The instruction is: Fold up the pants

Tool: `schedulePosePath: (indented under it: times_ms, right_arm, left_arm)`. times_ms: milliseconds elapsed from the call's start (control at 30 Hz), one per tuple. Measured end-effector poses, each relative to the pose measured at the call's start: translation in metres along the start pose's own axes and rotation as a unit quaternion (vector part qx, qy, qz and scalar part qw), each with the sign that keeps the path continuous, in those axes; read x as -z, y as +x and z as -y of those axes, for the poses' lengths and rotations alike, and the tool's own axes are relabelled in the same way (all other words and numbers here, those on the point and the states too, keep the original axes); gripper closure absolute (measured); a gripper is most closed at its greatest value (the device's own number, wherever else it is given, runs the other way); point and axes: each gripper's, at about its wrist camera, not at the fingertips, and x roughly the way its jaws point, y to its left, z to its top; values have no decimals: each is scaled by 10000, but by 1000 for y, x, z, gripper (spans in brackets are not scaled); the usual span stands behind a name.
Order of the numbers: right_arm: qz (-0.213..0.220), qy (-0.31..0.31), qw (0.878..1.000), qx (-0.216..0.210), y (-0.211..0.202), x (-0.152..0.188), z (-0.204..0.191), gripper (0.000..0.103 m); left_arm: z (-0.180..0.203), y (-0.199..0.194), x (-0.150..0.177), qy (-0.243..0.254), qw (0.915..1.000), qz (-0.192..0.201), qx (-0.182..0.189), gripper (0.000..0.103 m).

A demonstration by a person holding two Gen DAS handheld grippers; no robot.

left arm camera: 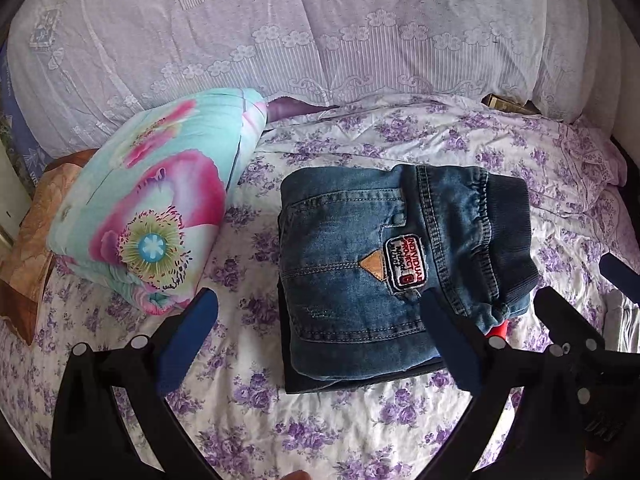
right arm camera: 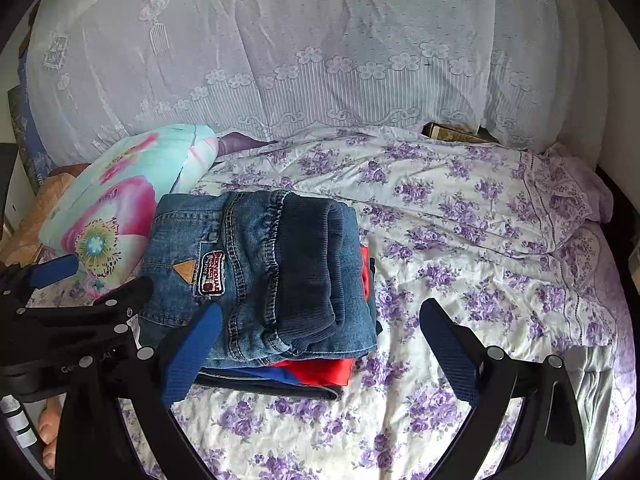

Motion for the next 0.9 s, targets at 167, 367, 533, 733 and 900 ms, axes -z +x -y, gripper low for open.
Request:
schedulePosePath:
  times_ms: [167, 367, 533, 733, 900]
  right_arm:
    - [-6, -1, 10000, -30, 4, -2, -1, 3]
    - [-5, 15, 10000, -58, 6, -2, -1, 3]
    - [-7, 25, 10000, -77, 6, -2, 0, 3]
    - [-19, 55, 10000, -80, 6, -2, 0, 3]
    - [-48, 102, 9999, -87, 8, -1, 0, 3]
  left_arm:
    - [0, 5, -2, -17, 10000, -29, 2, 5]
    - [-1, 8, -2, -31, 10000, -59, -3, 5]
    - [0, 9, -2, -33, 10000, -68, 3, 5]
    - [1, 10, -1, -37, 10000, -75, 10, 5]
    - [1, 12, 0, -43, 9999, -93, 11, 5]
